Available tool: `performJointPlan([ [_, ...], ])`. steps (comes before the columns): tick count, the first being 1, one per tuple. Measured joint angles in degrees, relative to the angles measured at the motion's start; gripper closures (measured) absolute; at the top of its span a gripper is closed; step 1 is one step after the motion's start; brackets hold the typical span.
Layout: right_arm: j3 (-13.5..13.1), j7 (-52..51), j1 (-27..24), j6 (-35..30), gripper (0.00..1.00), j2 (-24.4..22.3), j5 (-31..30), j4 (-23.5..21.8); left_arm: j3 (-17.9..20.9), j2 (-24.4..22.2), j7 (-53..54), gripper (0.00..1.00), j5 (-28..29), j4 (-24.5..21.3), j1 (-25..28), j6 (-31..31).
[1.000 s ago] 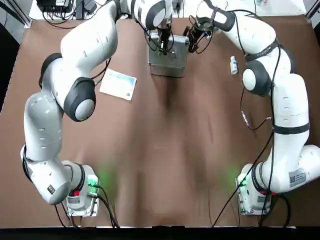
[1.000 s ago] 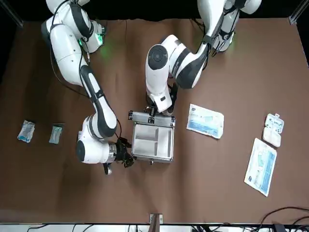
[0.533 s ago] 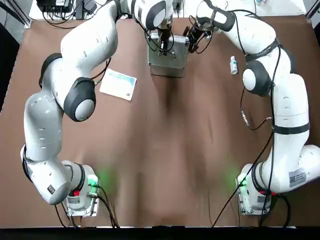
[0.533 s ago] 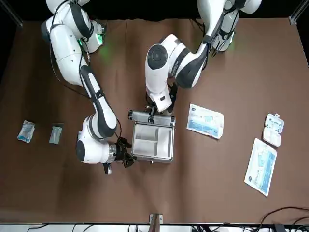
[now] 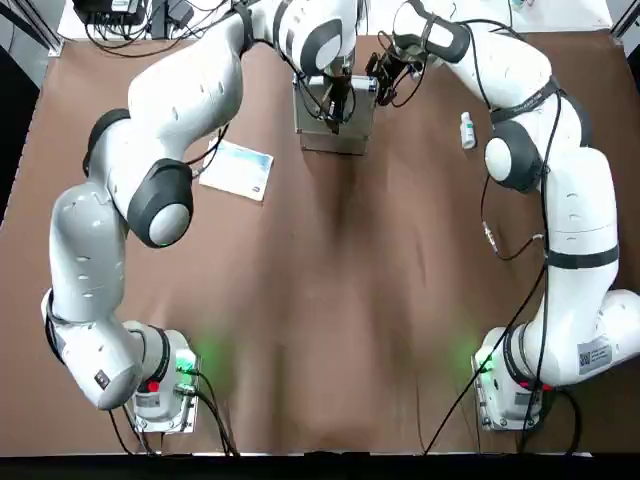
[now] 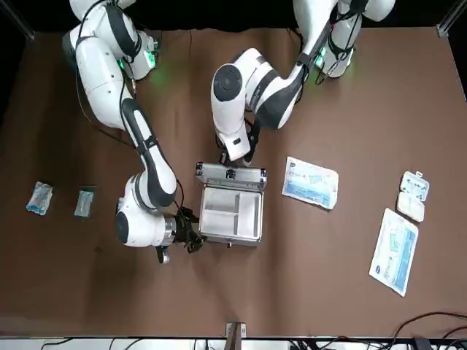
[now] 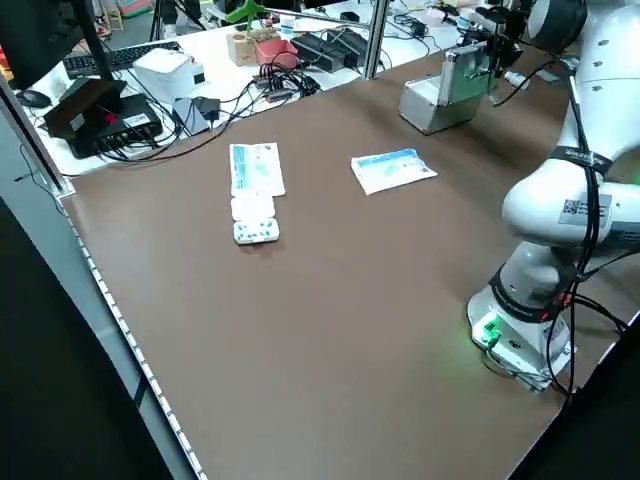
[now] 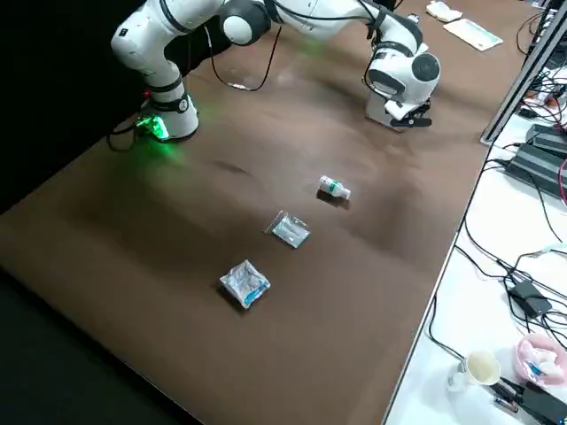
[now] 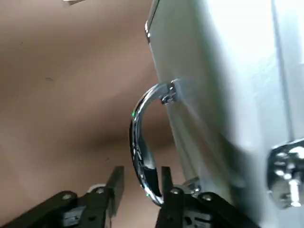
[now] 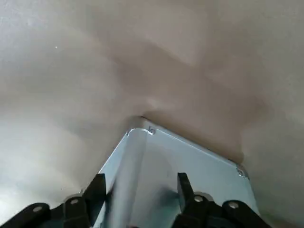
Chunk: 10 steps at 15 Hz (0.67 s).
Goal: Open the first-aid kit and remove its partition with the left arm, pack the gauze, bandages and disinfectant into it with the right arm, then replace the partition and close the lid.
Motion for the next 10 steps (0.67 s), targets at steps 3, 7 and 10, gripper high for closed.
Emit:
performJointPlan([
  [3, 0.0, 0.0, 0.0, 0.0, 0.33, 0.0, 0.0, 0.0, -0.4, 0.1, 0.0, 0.59, 0.0, -0.6, -0.1, -0.1],
  [7, 0.0, 0.0, 0.0, 0.0, 0.33, 0.0, 0.0, 0.0, -0.6, 0.1, 0.0, 0.56, 0.0, -0.8, -0.1, -1.5],
  [10, 0.0, 0.0, 0.0, 0.0, 0.33, 0.0, 0.0, 0.0, -0.8, 0.1, -0.3, 0.52, 0.0, -0.8, -0.1, -2.2],
])
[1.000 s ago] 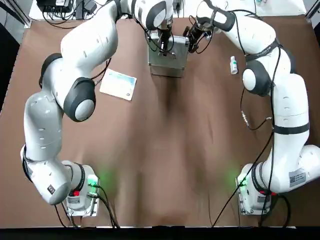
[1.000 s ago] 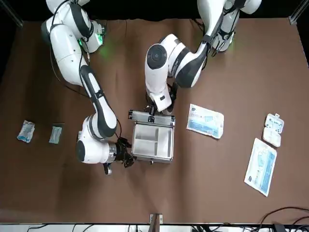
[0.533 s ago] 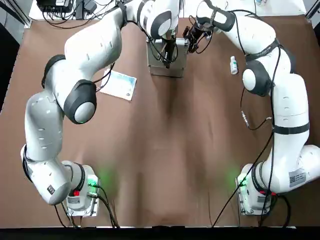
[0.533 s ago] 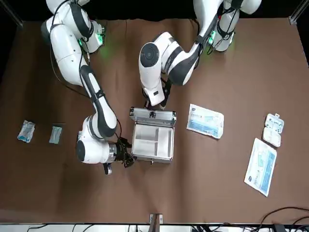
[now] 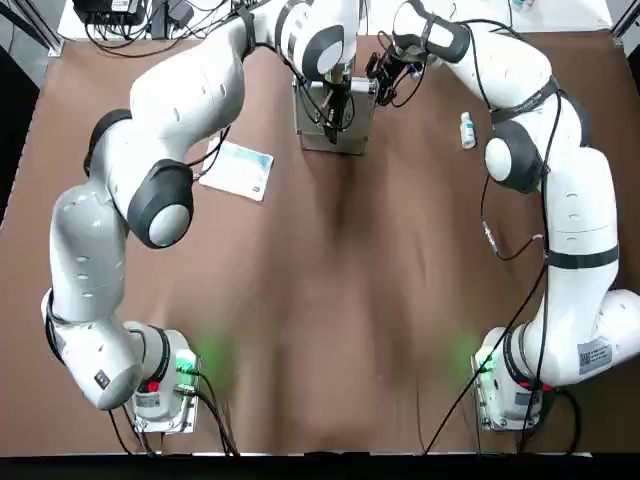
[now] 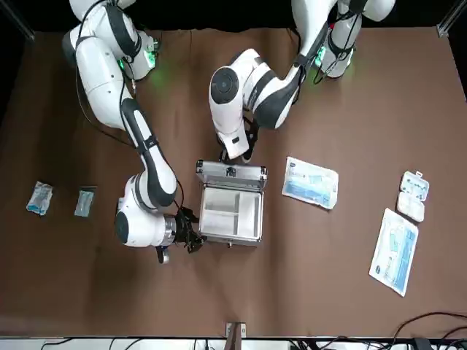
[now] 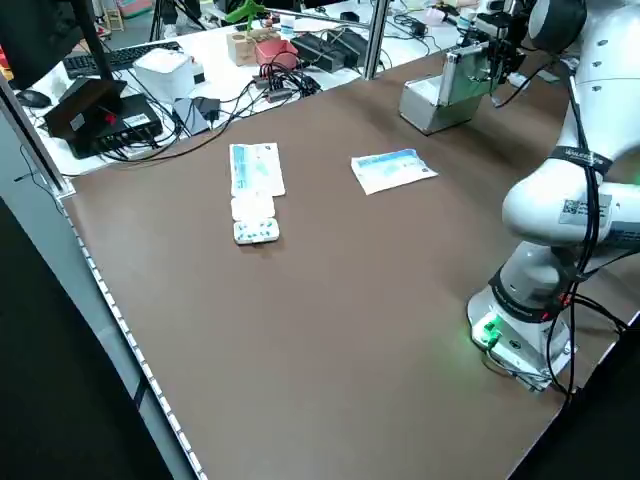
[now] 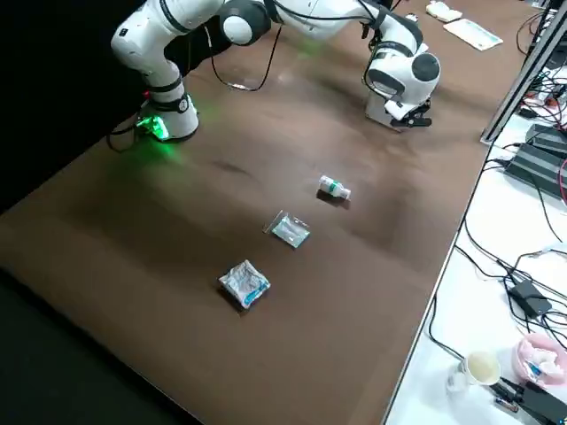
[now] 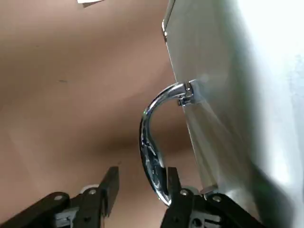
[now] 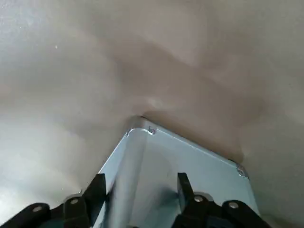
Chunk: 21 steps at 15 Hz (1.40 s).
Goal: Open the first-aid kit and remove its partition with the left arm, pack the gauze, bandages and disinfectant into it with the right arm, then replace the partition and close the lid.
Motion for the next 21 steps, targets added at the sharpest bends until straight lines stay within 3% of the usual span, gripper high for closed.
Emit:
performJointPlan([
  [8, 0.0, 0.0, 0.0, 0.0, 0.33, 0.0, 0.0, 0.0, -0.5, 0.0, -1.7, 0.33, 0.0, -0.6, 0.0, -1.0],
  [12, 0.0, 0.0, 0.0, 0.0, 0.31, 0.0, 0.0, 0.0, -1.0, 0.0, -1.7, 0.02, 0.0, -0.7, 0.0, -1.3],
  [21, 0.1, 0.0, 0.0, 0.2, 0.28, 0.2, 0.0, 0.0, -1.0, -1.5, -1.7, 0.00, 0.0, -0.7, 0.2, -3.0],
])
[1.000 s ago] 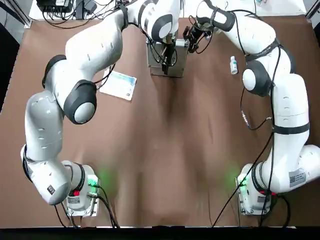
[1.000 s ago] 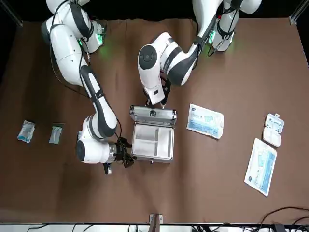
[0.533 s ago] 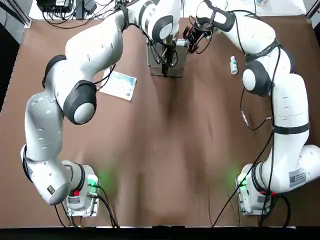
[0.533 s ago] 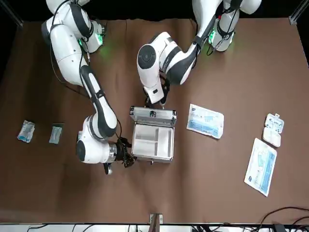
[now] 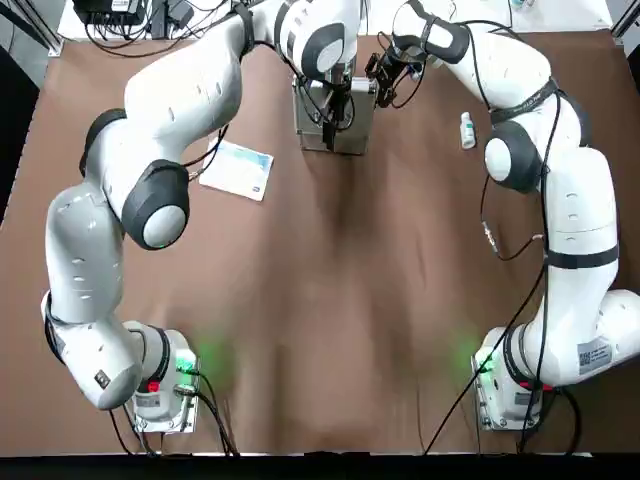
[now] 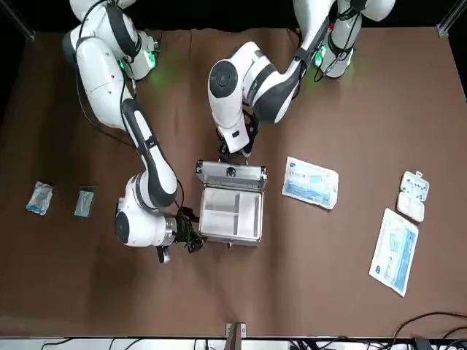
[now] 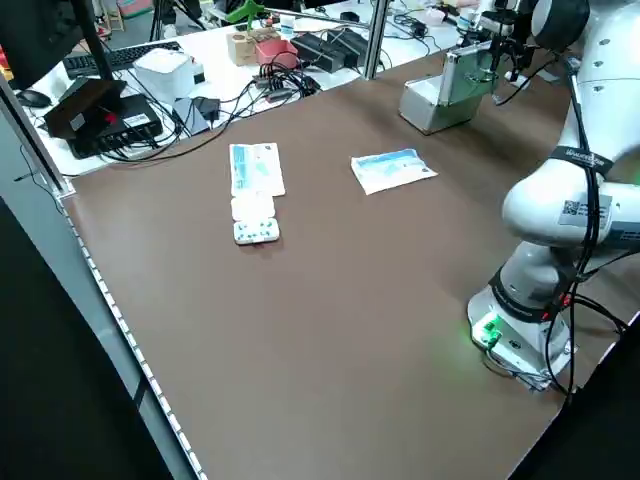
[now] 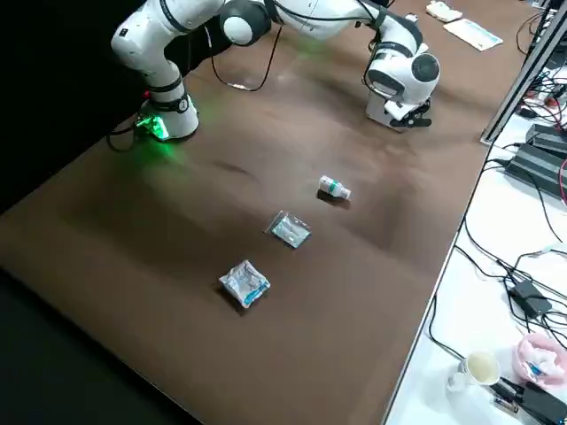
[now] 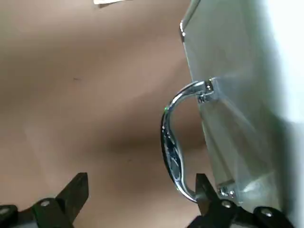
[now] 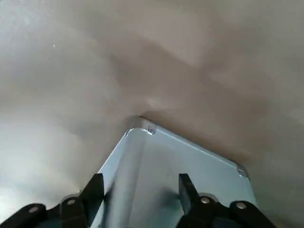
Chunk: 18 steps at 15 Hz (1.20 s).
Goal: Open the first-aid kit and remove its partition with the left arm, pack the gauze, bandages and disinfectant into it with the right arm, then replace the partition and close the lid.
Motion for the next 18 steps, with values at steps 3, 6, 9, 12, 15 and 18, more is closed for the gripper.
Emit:
performJointPlan([
  [3, 0.0, 0.0, 0.0, 0.0, 0.27, 0.0, 0.0, 0.0, -0.1, -0.3, -0.2, 0.00, 0.0, 0.0, 0.0, -2.4],
  [6, 0.0, 0.0, 0.0, 0.0, 0.26, 0.0, 0.1, 0.0, -0.3, -0.6, -0.5, 0.00, 0.0, 0.0, 0.0, -3.5],
  [9, 0.0, 0.0, -0.2, 0.0, 0.26, 0.0, 0.4, 0.0, -0.8, -0.7, -0.6, 0.00, -0.1, 0.0, 0.0, -4.9],
  [12, 0.1, 0.0, -0.2, 0.0, 0.26, 0.0, 0.5, 0.0, -1.0, -1.2, -0.6, 0.00, -0.1, 0.0, 0.0, -6.3],
  [15, 0.1, 0.0, -0.3, 0.0, 0.26, 0.0, 0.5, 0.0, -1.1, -1.9, -0.6, 0.00, -0.1, -0.1, 0.0, -7.4],
  [18, 0.1, 0.0, -0.4, 0.0, 0.26, 0.0, 0.6, 0.0, -1.1, -3.0, -0.6, 0.00, -0.1, -0.1, 0.0, -8.6],
])
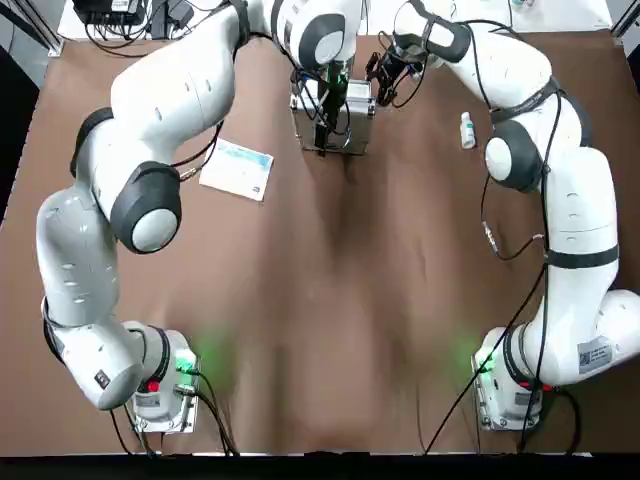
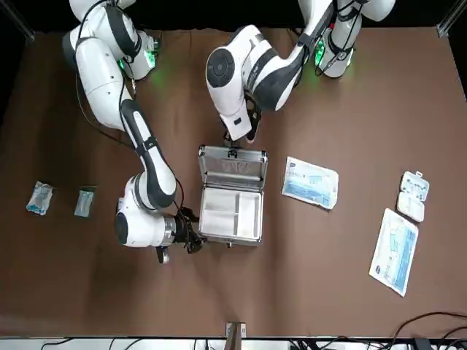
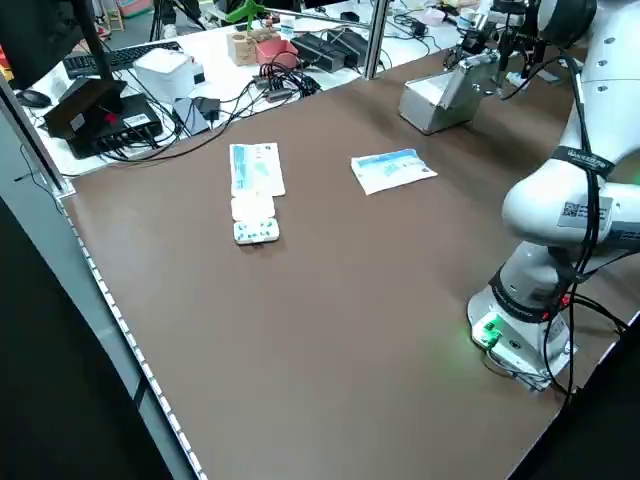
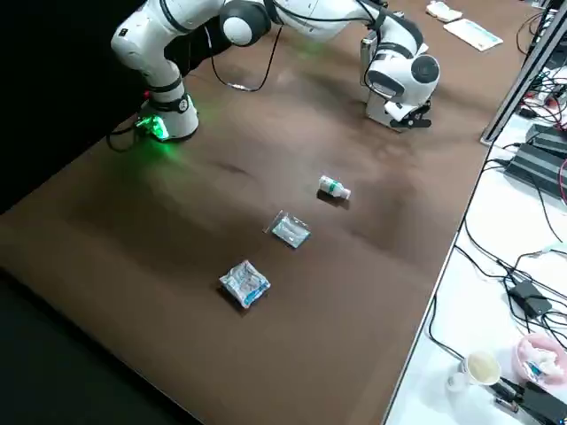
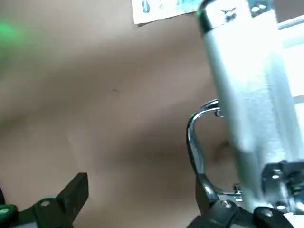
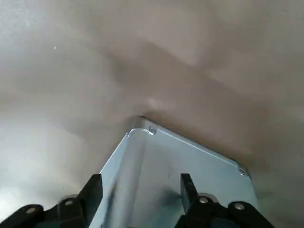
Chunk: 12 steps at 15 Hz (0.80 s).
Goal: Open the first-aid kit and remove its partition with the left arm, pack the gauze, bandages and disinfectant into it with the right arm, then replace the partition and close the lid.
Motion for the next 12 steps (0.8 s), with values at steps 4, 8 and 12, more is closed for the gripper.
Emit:
performJointPlan([
  [4, 0.0, 0.0, -0.4, -0.9, 0.20, -0.1, 0.0, 0.5, 0.0, -3.1, 0.2, 0.00, -1.3, 0.0, 0.0, -2.5],
  [8, 0.0, 0.0, -2.4, -3.3, 0.15, -0.9, 0.0, 1.3, -0.1, -7.0, 3.1, 0.00, -1.8, 0.0, 0.1, -4.5],
  [12, -0.1, 0.0, -6.6, -7.1, 0.12, -3.2, -2.9, 2.3, 0.3, -8.1, 10.2, 0.00, -1.8, 0.0, 0.9, -4.8],
])
